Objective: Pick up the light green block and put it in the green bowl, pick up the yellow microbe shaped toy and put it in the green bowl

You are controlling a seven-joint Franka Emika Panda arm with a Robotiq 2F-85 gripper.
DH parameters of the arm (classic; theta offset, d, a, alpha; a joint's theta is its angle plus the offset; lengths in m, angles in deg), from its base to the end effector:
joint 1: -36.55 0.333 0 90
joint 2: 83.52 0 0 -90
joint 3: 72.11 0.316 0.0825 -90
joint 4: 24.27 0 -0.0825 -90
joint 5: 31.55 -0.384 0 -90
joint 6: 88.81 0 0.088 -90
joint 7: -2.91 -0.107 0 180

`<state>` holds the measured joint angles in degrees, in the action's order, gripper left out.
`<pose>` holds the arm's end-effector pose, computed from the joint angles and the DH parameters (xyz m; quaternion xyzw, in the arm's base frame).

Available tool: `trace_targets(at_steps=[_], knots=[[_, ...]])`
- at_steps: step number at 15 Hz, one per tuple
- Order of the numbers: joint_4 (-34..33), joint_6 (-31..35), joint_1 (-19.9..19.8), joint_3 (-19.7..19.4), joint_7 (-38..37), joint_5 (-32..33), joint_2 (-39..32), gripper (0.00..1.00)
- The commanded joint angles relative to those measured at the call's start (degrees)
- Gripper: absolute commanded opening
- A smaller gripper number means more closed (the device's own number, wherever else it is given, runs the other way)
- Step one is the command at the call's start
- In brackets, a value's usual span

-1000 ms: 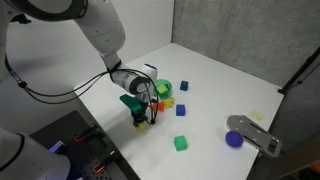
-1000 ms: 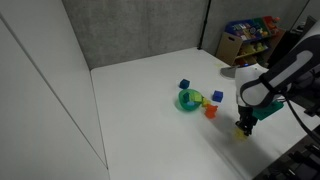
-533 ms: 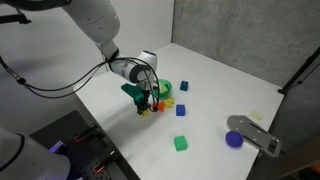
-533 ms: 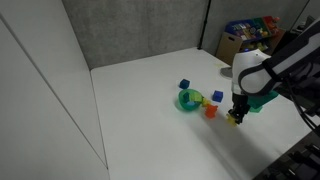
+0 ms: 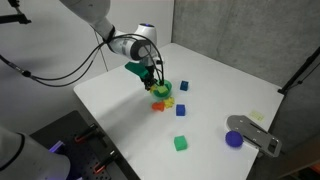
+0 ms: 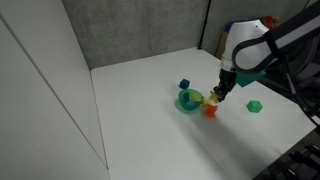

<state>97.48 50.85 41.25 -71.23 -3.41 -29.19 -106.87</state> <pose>0.5631 0.0550 0.2079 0.9988 0.0094 -0.0461 0.0144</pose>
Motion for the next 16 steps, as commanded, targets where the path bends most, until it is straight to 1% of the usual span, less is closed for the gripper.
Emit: trace_targets(at_steps=[1, 4, 8, 13, 16], knots=[[-7.27, -0.17, 0.85, 0.58, 0.10, 0.29, -2.60, 0.04], [-14.14, -0.66, 2.20, 0.22, -1.02, 1.19, -6.81, 0.04], [-22.62, -0.90, 3.04, 0.14, -0.78, 0.73, -14.40, 0.04], [-29.52, -1.36, 3.20, 0.58, 0.41, 0.09, -22.32, 0.04], [-31.27, -1.73, 3.70, 0.53, 0.75, 0.44, -25.33, 0.04]])
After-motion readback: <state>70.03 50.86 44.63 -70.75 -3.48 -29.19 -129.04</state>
